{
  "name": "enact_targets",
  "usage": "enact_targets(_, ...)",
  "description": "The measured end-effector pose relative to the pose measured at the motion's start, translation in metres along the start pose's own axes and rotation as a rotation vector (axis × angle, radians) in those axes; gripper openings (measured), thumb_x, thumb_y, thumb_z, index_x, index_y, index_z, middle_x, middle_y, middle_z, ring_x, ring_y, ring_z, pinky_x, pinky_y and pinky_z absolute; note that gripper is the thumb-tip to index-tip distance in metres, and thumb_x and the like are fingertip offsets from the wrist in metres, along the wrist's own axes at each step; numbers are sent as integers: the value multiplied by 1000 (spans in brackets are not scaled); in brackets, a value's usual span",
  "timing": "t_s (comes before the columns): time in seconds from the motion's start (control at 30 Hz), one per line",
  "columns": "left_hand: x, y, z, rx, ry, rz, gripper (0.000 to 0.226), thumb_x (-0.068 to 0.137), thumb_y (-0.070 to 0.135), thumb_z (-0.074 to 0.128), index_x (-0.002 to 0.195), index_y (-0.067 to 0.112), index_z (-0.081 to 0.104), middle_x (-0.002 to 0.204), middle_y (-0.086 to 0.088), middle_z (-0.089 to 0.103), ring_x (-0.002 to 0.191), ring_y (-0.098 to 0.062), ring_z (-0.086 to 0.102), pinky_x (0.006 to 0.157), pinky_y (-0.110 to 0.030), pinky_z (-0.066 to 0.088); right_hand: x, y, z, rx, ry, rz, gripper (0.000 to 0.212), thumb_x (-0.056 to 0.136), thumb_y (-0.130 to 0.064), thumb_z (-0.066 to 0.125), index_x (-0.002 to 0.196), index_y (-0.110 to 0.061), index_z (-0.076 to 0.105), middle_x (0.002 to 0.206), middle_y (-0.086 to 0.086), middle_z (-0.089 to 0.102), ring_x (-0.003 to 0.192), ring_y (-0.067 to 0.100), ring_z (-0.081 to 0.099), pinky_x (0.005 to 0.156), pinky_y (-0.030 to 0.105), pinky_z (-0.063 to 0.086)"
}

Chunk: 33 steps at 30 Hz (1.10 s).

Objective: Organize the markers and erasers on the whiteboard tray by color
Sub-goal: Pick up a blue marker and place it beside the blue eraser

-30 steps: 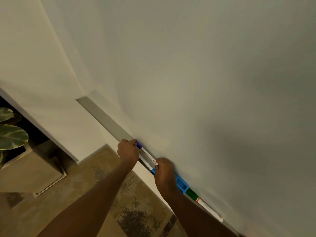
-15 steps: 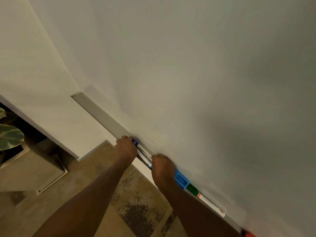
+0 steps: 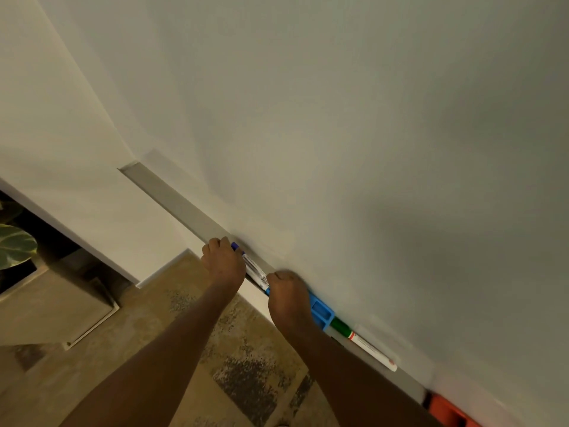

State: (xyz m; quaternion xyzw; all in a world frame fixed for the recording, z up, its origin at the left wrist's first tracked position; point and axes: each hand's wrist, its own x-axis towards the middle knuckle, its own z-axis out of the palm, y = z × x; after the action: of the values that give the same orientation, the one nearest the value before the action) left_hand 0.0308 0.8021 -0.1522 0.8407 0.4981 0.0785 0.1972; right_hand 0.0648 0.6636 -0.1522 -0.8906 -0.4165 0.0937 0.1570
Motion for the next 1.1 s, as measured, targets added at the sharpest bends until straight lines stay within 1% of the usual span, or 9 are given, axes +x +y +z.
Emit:
enact_targets(0.1,-14,6,-2,-27,58,0,37,94,28,49,122,4,51,122,-15,52,111,-29,45,96,-38,38,-12,1,-4,-17,65,-6,23,66,-2,76,84,-9,66,80,10,69,76,26,61,69,37,50)
enact_targets(0.2,-34,15,-4,-105,110,3,35,94,28,49,120,5,54,119,-16,53,108,-31,45,93,-40,40,-25,2,-13,-43,58,-12,19,73,-7,69,91,-11,64,89,10,69,86,29,60,79,41,48)
enact_targets(0.27,-48,22,-4,-138,125,13,34,95,28,48,119,5,56,119,-17,54,108,-32,45,94,-42,40,-33,4,-19,-49,57,2,19,73,-9,69,92,-9,64,91,12,69,87,30,61,81,42,48)
enact_targets(0.33,-62,29,-4,-165,129,32,33,95,29,49,115,5,60,117,-17,56,107,-32,46,93,-42,39,-44,8,-28,-57,88,19,15,69,-13,74,82,-11,66,80,8,70,77,25,63,72,36,51)
enact_targets(0.43,-87,42,-2,-200,119,99,31,94,29,51,106,4,66,110,-17,61,103,-31,49,89,-41,40,-65,16,-40,-72,134,19,13,63,-13,76,69,-16,64,66,2,68,64,21,62,60,29,48)
enact_targets(0.67,-150,61,1,-230,83,216,30,94,25,50,95,0,67,96,-20,65,93,-34,54,83,-42,39,-110,40,-60,-109,221,-7,12,65,-15,72,67,-22,62,65,-4,65,63,20,60,59,28,47)
enact_targets(0.9,-213,89,1,-252,74,318,28,93,22,53,87,0,69,84,-19,67,80,-33,58,75,-42,42,-164,63,-77,-8,309,20,10,67,-17,70,73,-20,64,69,-3,67,67,21,60,60,31,48)
enact_targets(1.03,-257,114,6,-322,44,333,25,92,16,54,87,-3,69,81,-22,66,80,-36,58,73,-44,43,-200,86,-88,-31,310,88,15,68,-20,70,82,-21,64,74,-3,68,71,22,60,63,34,49)
enact_targets(1.1,-275,125,11,-340,6,340,27,93,18,52,86,-2,69,82,-20,67,81,-34,59,75,-44,43,-217,98,-94,-19,314,116,13,73,-17,64,86,-18,64,79,1,68,76,26,60,66,38,47)
